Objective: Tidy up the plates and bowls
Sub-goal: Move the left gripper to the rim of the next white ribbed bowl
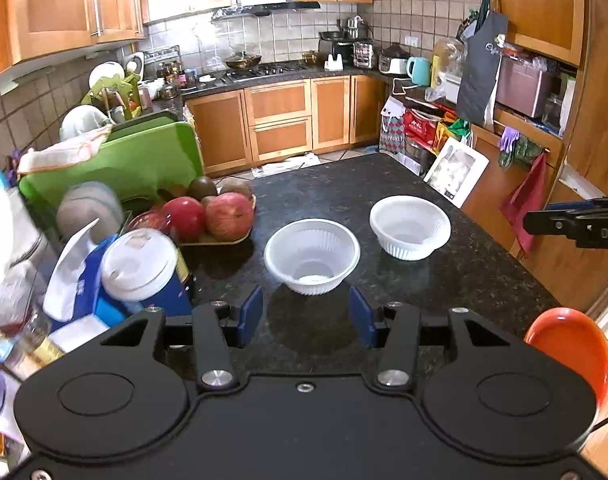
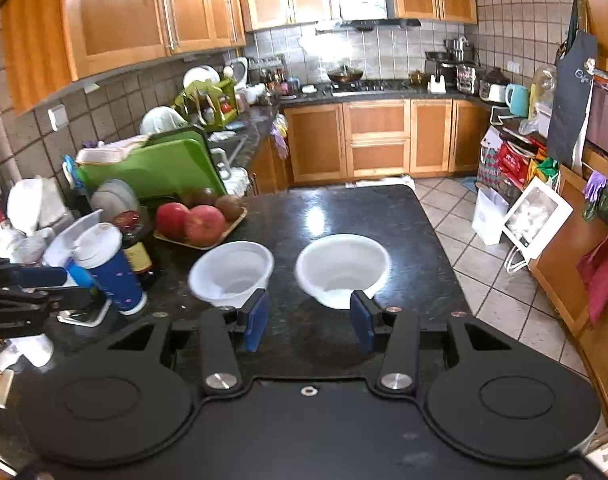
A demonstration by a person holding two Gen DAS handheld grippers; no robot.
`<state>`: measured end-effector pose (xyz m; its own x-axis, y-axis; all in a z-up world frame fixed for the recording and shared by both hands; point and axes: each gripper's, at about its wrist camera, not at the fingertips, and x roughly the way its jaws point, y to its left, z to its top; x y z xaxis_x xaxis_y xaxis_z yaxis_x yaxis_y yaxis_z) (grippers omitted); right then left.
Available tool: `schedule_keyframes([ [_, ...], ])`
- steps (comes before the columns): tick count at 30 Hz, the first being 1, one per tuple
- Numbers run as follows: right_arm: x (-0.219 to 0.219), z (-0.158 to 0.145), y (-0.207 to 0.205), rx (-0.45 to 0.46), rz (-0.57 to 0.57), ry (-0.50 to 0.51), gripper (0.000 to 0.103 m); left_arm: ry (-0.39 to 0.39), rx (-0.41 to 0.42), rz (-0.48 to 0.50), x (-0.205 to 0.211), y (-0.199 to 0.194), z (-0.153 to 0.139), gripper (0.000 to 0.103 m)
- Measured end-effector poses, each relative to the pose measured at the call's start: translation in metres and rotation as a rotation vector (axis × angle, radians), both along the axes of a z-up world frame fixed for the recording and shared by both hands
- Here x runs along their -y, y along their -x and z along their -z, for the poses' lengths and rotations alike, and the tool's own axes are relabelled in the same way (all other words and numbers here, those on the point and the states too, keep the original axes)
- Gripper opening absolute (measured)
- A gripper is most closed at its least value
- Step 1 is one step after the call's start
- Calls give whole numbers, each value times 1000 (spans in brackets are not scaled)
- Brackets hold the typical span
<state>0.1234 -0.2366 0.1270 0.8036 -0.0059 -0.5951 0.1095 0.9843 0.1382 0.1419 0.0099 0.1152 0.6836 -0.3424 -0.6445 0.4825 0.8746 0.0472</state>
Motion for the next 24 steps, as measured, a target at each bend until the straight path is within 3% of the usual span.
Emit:
schedule_keyframes([
  [9, 60, 13, -56, -112, -79, 18, 47, -32, -98, -43, 64, -31, -2, 56],
  [17, 98, 31, -106, -150, -190, -3, 47, -9, -244, -187, 108, -43, 17, 55],
  [24, 113, 59, -159, -203, -275, -12, 45, -3, -289, -324, 147, -54, 37, 55],
])
